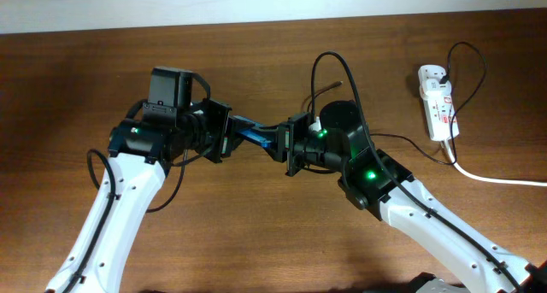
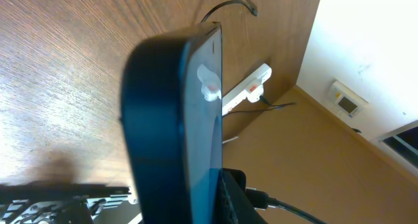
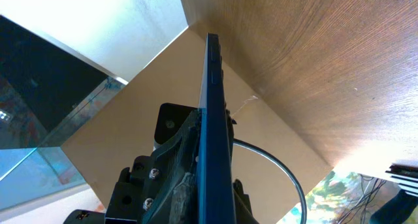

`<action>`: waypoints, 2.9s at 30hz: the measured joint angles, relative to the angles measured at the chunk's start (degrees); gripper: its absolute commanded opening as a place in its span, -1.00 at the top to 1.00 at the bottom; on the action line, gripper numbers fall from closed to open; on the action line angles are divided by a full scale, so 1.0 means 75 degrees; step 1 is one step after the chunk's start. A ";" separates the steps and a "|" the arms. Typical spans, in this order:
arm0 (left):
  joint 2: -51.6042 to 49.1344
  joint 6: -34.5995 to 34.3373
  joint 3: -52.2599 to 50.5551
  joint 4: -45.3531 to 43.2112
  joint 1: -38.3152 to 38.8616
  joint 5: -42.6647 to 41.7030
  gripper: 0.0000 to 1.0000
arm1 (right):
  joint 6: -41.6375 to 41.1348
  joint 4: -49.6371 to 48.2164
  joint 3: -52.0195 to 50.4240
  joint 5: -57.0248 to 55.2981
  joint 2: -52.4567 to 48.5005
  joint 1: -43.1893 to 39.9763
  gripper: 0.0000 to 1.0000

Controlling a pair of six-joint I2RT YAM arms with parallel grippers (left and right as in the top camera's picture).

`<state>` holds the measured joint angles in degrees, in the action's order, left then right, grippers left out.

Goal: Plug charger to phone and switch on socket

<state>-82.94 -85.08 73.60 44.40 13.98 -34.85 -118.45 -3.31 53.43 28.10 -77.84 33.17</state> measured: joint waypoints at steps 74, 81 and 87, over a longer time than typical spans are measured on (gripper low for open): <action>-0.3541 0.5974 -0.0044 0.0699 -0.0664 -0.2696 1.00 | 0.5202 0.7525 0.0105 -0.2722 0.0015 0.0076 -0.80; -0.4060 0.6901 -0.0044 0.0787 -0.0664 -0.5225 1.00 | 0.5199 0.7589 0.0105 -0.2742 0.0015 0.0076 -0.89; -0.4060 0.7009 -0.0044 0.0933 -0.0664 -0.5560 1.00 | 0.5199 0.7682 0.0105 -0.2862 0.0015 0.0076 -0.89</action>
<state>-113.38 -32.51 73.28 51.40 8.99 -76.55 -79.46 54.30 54.22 6.63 -77.73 33.74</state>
